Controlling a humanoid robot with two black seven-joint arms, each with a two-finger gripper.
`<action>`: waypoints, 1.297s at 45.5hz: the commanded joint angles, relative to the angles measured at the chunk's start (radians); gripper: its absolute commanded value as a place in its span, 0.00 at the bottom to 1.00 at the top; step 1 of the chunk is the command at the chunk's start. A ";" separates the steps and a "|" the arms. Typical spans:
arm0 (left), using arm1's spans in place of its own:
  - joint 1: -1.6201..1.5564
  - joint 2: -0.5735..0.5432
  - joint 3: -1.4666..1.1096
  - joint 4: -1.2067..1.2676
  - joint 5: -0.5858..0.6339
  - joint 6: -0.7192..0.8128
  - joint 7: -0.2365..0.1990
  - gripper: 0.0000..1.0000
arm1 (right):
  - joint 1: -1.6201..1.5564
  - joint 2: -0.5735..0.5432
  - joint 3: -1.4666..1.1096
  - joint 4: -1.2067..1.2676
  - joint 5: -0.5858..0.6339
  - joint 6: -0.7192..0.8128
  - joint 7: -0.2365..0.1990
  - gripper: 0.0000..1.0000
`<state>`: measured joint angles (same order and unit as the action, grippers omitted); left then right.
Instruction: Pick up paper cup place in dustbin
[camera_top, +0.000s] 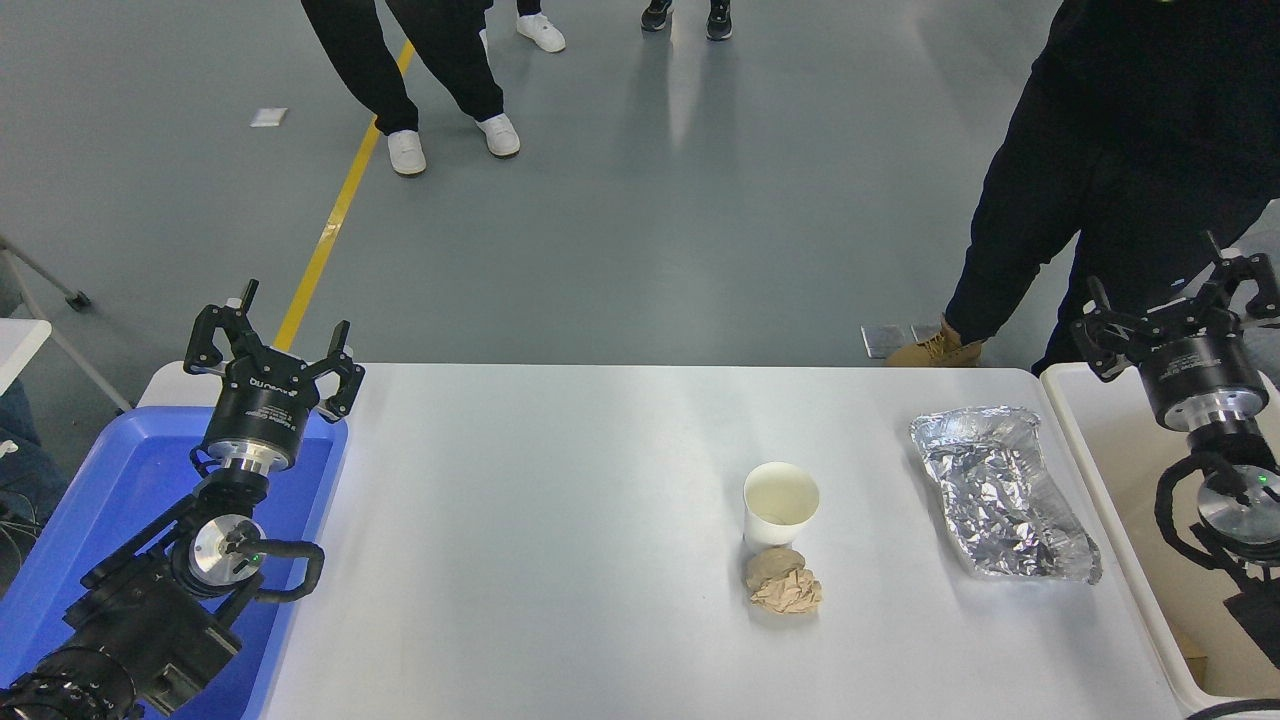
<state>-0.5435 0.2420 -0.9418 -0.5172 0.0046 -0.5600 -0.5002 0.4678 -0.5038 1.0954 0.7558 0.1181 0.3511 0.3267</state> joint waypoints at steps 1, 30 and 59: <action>0.000 0.000 0.000 0.000 0.000 0.000 0.000 0.98 | -0.003 -0.002 0.000 0.000 0.000 -0.001 0.000 1.00; 0.000 0.000 0.000 0.000 0.000 0.002 0.000 0.98 | -0.006 -0.044 0.000 -0.001 -0.002 0.002 0.000 1.00; 0.000 0.000 0.000 -0.001 0.000 0.000 0.000 0.98 | -0.003 -0.056 -0.060 0.000 -0.003 0.002 0.002 1.00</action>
<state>-0.5431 0.2424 -0.9419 -0.5172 0.0046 -0.5594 -0.5000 0.4593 -0.5587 1.0566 0.7556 0.1148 0.3530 0.3275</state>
